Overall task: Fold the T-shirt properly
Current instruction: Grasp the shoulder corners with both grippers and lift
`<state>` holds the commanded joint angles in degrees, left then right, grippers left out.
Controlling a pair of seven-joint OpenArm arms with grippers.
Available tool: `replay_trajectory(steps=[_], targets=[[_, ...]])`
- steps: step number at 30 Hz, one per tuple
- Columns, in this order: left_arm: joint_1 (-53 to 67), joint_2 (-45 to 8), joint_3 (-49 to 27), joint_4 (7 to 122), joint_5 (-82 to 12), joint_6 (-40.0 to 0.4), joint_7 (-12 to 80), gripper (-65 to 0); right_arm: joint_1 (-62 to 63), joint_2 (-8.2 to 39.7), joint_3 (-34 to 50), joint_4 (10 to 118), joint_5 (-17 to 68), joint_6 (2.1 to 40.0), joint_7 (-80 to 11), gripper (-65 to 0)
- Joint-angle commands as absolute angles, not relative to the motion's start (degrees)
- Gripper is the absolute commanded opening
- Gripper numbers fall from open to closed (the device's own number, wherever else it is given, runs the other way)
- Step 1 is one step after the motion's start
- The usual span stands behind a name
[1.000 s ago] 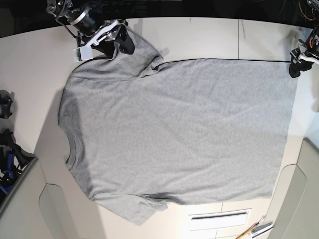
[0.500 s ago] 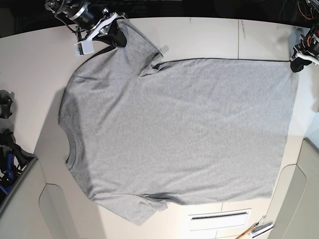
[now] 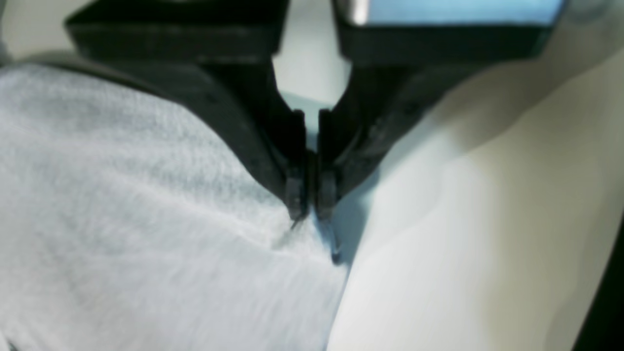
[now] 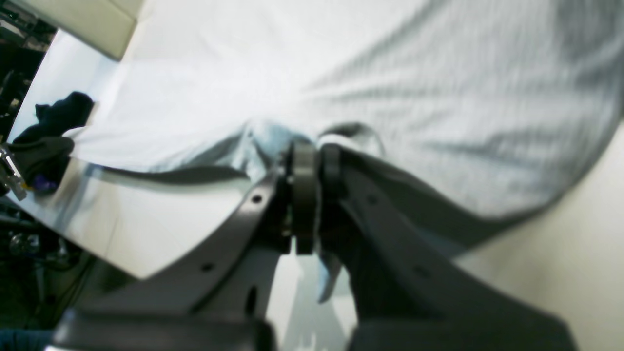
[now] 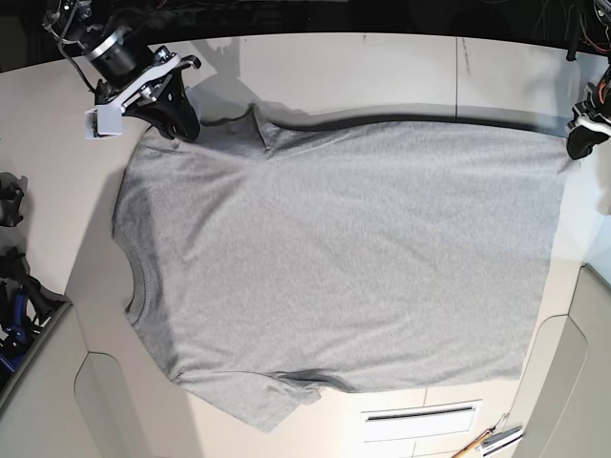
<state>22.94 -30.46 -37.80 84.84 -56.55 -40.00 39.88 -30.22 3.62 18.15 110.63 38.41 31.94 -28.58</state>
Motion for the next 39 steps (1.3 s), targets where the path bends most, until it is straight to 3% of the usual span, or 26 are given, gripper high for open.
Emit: replay_trajectory(steps=[14, 24, 37, 39], targets=[[11.7, -30.3, -36.8, 83.4, -48.1, -40.0, 37.0, -65.0, -14.0, 3.7, 18.2, 109.3, 26.3, 31.3, -28.7, -65.0], [7.8, -30.3, -25.7, 83.1, -34.7, -39.6, 27.5, -65.0, -0.9, 3.8, 18.2, 92.7, 25.4, 31.6, -28.7, -65.0], [-4.9, -30.3, -24.6, 65.4, -36.6, -39.7, 27.2, -65.0, 11.7, 3.8, 18.1, 80.2, 20.9, 31.3, -28.8, -65.0], [-4.7, -30.3, -24.6, 65.2, -36.6, -39.7, 27.2, -61.7, 11.7, 3.8, 18.2, 80.1, 20.9, 31.3, -28.8, -65.0]])
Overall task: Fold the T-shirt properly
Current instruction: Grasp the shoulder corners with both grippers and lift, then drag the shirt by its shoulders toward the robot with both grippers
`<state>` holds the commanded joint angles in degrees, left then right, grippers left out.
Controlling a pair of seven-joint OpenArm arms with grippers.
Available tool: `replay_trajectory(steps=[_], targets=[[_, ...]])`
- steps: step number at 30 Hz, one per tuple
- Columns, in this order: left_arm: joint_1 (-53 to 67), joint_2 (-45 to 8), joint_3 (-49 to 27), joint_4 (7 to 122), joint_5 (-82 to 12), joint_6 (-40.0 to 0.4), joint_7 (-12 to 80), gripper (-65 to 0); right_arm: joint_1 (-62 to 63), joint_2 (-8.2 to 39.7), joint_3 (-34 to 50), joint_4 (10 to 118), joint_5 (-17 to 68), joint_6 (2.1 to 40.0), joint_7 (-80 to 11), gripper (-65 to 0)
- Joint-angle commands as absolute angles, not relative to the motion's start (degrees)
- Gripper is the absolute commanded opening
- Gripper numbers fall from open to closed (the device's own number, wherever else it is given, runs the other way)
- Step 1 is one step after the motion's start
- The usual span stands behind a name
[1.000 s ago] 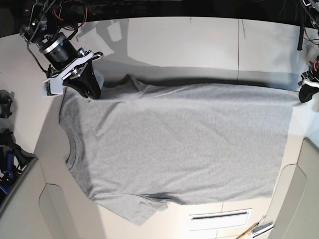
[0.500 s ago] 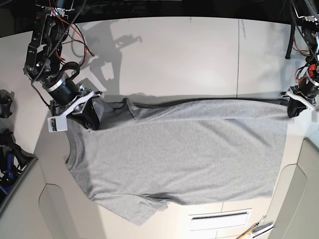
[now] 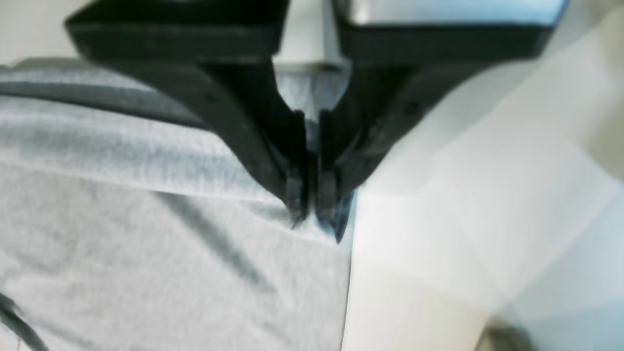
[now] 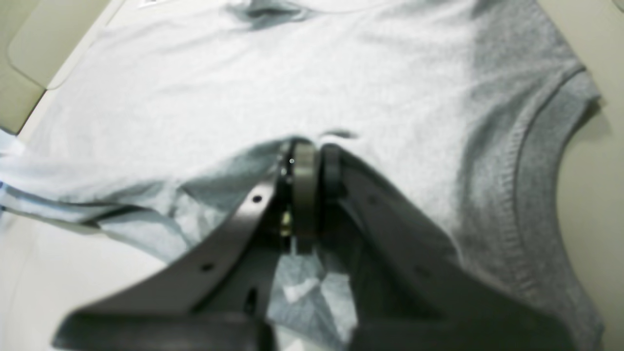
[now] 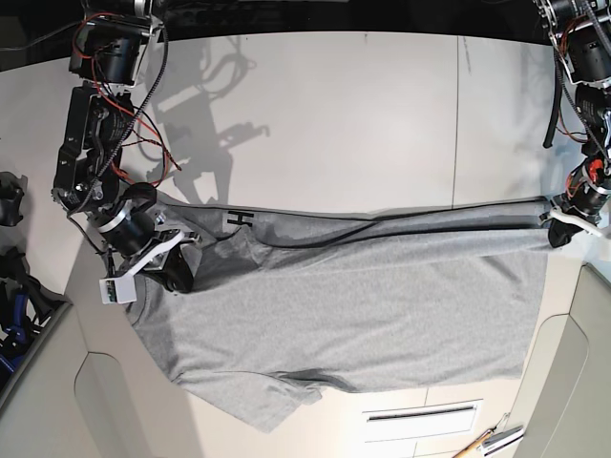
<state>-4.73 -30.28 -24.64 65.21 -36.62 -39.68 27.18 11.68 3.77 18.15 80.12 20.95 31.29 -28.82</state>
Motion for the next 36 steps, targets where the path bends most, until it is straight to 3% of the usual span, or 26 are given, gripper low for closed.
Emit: replay_trajectory(steps=[2, 4, 6, 8, 14, 17, 19, 24, 29, 32, 36], targets=[[-4.8, -30.3, -24.6, 65.2, -36.9, -39.7, 27.1, -53.9, 11.7, 3.8, 18.2, 80.1, 20.9, 31.3, -29.0, -65.0], [-4.8, -30.3, -24.6, 65.2, -38.2, -39.7, 26.9, -45.6, 11.6, 3.8, 18.2, 80.1, 20.9, 31.3, -28.9, -47.7], [-4.8, -30.3, -24.6, 65.2, -39.1, -39.7, 27.0, -38.1, 11.6, 3.8, 18.2, 80.1, 21.0, 31.3, -29.1, -37.3], [-4.8, -30.3, -24.7, 65.2, -39.2, -39.6, 27.0, -34.8, 11.6, 4.0, 18.2, 80.5, 22.1, 31.3, -31.7, -36.8], [-4.7, -30.3, -25.3, 65.2, -40.2, -38.4, 29.9, -34.3, 11.5, 4.1, 24.3, 85.8, 28.1, 31.3, -41.2, -36.8], [-4.6, -30.3, -27.8, 65.2, -42.8, -37.5, 33.7, -26.5, 9.9, 4.2, 30.5, 89.0, 28.5, 31.3, -43.9, -36.8], [-4.6, -30.3, -29.5, 65.2, -45.3, -37.5, 35.9, -23.1, 8.0, 4.6, 34.2, 89.1, 29.9, 31.3, -43.6, -36.8], [-4.2, -30.0, -30.0, 65.2, -46.0, -37.5, 37.5, -22.8, 1.5, 7.0, 39.4, 88.8, 32.1, 29.5, -41.8, -36.7], [-1.8, -30.0, -30.0, 65.1, -45.1, -37.4, 36.2, -22.8, -2.6, 8.1, 39.5, 87.9, 32.3, 28.3, -39.3, -23.0], [-0.9, -29.7, -30.0, 64.7, -44.1, -36.2, 35.3, -17.8, -2.3, 8.1, 38.5, 84.3, 32.4, 28.3, -37.9, -23.0], [-0.4, -28.5, -30.0, 64.7, -41.8, -36.1, 34.9, -17.7, -2.3, 8.1, 37.6, 78.5, 32.5, 29.0, -34.7, -23.0]])
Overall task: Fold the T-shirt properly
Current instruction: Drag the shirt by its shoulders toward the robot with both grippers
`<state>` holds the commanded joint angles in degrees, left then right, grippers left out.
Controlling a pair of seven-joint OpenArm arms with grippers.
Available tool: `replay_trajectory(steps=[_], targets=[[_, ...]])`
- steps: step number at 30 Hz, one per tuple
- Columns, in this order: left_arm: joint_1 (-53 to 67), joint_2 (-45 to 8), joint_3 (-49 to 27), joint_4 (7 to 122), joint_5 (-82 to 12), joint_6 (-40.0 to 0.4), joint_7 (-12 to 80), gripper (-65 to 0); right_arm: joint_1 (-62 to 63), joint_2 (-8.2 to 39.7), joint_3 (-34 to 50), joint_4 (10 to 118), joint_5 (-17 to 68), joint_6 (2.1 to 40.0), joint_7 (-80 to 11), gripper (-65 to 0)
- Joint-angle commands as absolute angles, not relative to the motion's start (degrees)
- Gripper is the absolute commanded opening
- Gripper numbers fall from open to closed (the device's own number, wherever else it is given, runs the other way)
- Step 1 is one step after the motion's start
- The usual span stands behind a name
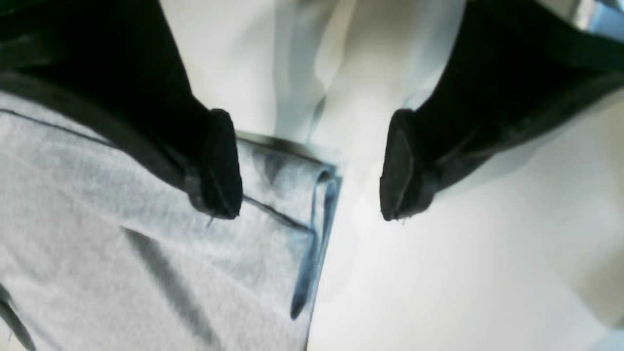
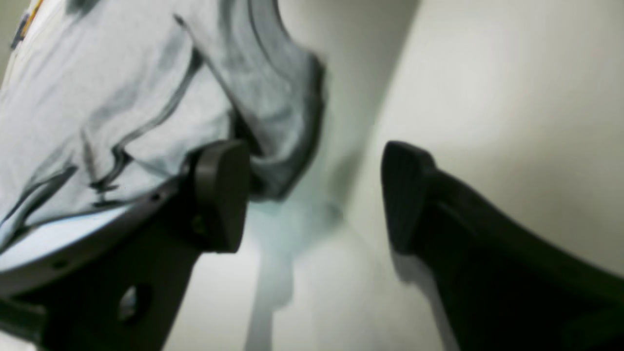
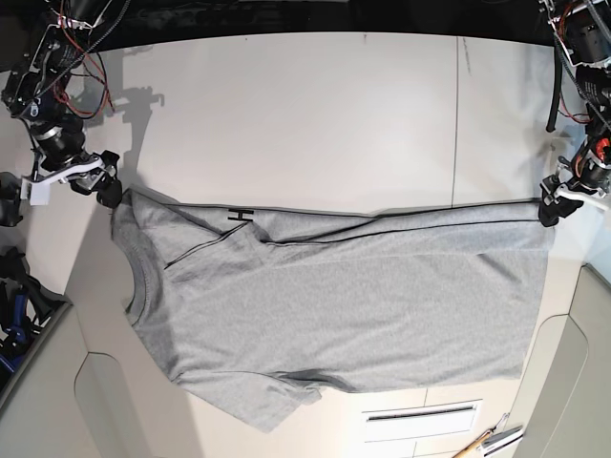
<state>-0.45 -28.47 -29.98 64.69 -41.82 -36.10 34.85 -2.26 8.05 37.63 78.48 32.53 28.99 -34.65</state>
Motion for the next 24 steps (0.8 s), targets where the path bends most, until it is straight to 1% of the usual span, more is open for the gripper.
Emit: replay_trajectory(steps=[1, 3, 5, 14, 21, 22, 23, 24], targets=[[-0.4, -28.1, -30.0, 64.7, -41.1, -35.3, 34.5, -17.7, -2.3, 8.1, 37.6, 77.8, 33.1, 29.2, -34.5, -23.0], [-0.4, -27.4, -30.0, 64.7, -40.7, -35.1, 33.8, -17.7, -2.2, 7.9, 37.6, 77.1, 35.1, 30.4, -34.5, -23.0], [-0.4, -26.8, -30.0, 64.7, -40.7, -35.1, 33.6, -17.7, -2.2, 7.5, 37.5, 77.1, 35.9, 30.4, -34.5, -23.0], [-0.4, -23.1, -29.5, 64.6, -40.6, -35.1, 33.3, -17.8, 2.0, 5.8, 35.5, 74.9, 34.9, 30.3, -34.3, -23.0], [-0.5, -22.9, -22.9, 64.6, -35.9, -35.1, 29.6, -18.1, 4.6, 4.6, 31.4, 71.9, 34.2, 30.2, -32.9, -23.2], [-0.5, -22.9, -21.8, 64.6, -35.2, -35.1, 29.1, -20.3, 4.6, 4.3, 31.1, 71.9, 33.4, 30.2, -32.4, -23.3], [-0.5, -22.9, -20.9, 64.6, -34.5, -35.1, 28.7, -25.3, 4.6, 3.9, 31.0, 71.9, 32.9, 30.2, -31.9, -23.3], [-0.5, -22.9, -20.3, 64.6, -34.0, -35.1, 28.4, -32.3, 4.6, 3.7, 31.0, 71.9, 32.7, 30.2, -31.7, -24.9]])
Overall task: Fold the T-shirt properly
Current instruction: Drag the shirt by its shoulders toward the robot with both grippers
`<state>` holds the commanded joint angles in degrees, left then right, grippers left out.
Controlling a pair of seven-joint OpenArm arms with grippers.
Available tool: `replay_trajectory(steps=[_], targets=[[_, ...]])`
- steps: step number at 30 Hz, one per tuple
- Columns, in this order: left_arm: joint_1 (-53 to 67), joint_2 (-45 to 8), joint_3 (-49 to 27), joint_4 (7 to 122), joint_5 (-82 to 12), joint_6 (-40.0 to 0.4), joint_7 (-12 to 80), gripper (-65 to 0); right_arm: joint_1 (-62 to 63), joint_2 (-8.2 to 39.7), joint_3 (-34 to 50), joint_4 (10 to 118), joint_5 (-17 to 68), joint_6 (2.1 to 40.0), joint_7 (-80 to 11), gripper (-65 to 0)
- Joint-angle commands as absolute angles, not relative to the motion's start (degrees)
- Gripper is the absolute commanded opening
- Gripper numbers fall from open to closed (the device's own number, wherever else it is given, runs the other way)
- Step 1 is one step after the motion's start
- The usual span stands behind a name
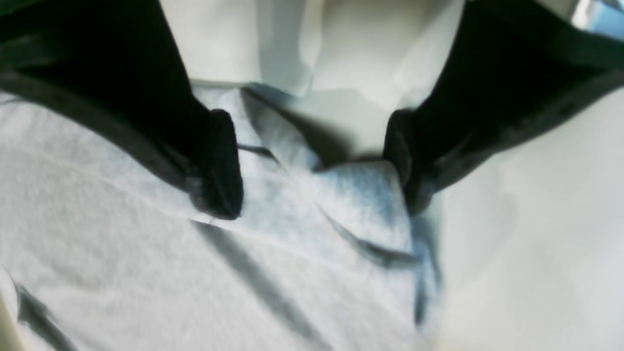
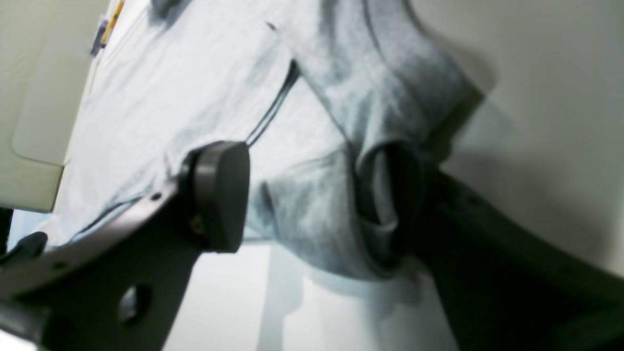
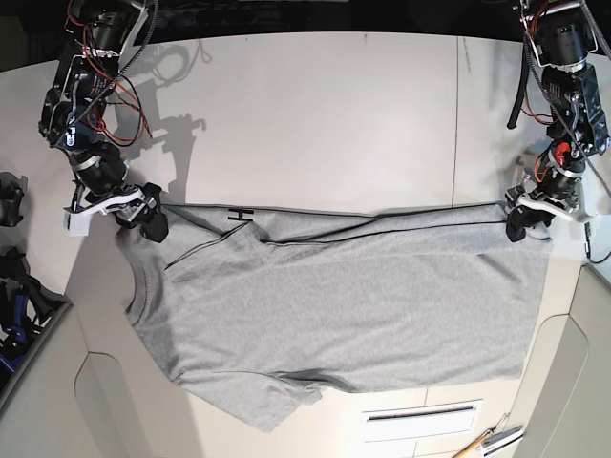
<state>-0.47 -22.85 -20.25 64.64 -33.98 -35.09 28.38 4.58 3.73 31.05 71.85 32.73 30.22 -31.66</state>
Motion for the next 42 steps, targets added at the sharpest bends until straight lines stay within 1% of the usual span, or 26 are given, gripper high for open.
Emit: replay_trajectory(steps=[1, 2, 4, 5, 6, 8, 11, 14, 16, 19, 23, 27, 29, 36, 40, 42], targets=[[-0.5, -22.9, -19.9, 64.6, -33.5, -35.1, 28.2, -40.7, 4.6, 3.7, 31.0, 71.9, 32.8, 30.2, -31.6, -29.5], [-0.5, -22.9, -19.8, 64.6, -33.5, -35.1, 28.1, -48.9, 4.6, 3.7, 31.0, 71.9, 32.8, 30.2, -31.6, -36.4], [-0.5, -22.9, -19.8, 64.6, -33.5, -35.1, 27.4, -62.3, 4.6, 3.7, 31.0, 71.9, 32.8, 30.3, -31.6, -53.3], [-0.6, -22.9, -19.9, 64.6, -33.4, -35.1, 27.2, -65.0, 4.6, 3.7, 31.0, 71.9, 32.8, 30.3, -31.6, -61.8], [-0.8, -22.9, -19.9, 64.6, -33.4, -35.1, 27.2, -65.0, 4.7, 3.7, 31.0, 71.9, 32.8, 30.9, -31.6, -65.0], [-1.3, -22.9, -20.1, 64.6, -33.4, -35.1, 27.2, -65.0, 4.9, 3.7, 31.0, 72.0, 32.8, 33.0, -31.9, -65.0], [-1.9, -22.9, -21.6, 65.3, -33.6, -35.2, 28.6, -65.0, 5.0, 3.8, 31.2, 73.7, 33.0, 33.0, -34.3, -65.0], [-1.6, -22.9, -23.4, 66.9, -33.6, -35.2, 32.6, -65.0, 4.9, 4.1, 32.4, 76.3, 33.1, 33.0, -40.2, -65.0], [-0.6, -23.3, -24.6, 68.4, -34.9, -35.3, 34.4, -65.0, 3.9, 4.2, 33.9, 78.7, 35.4, 33.0, -42.5, -65.0], [3.3, -24.2, -26.3, 72.9, -38.8, -38.2, 37.3, -65.0, -0.2, 4.3, 34.8, 83.7, 39.1, 33.0, -43.6, -65.0], [10.2, -24.3, -30.0, 80.5, -42.6, -38.4, 38.7, -65.0, -7.0, 4.8, 34.8, 90.0, 39.7, 33.0, -43.7, -65.0], [16.9, -24.3, -32.4, 86.4, -46.5, -38.6, 42.5, -65.0, -14.6, 6.2, 34.9, 95.5, 42.1, 33.1, -43.8, -65.0], [20.1, -24.3, -33.3, 88.5, -48.8, -39.7, 43.1, -65.0, -17.9, 6.9, 34.9, 97.6, 42.9, 33.1, -43.9, -65.0], [30.5, -24.3, -36.1, 93.0, -56.1, -40.0, 45.5, -65.0, -26.9, 7.0, 36.9, 102.3, 43.3, 33.0, -44.0, -65.0], [34.2, -24.3, -36.5, 93.2, -58.8, -40.0, 45.7, -65.0, -30.2, 7.0, 39.9, 103.4, 47.0, 33.1, -45.2, -65.0], [35.2, -24.3, -36.5, 93.2, -60.5, -40.0, 46.6, -65.0, -30.3, 7.0, 40.9, 103.4, 47.1, 33.1, -46.3, -65.0]])
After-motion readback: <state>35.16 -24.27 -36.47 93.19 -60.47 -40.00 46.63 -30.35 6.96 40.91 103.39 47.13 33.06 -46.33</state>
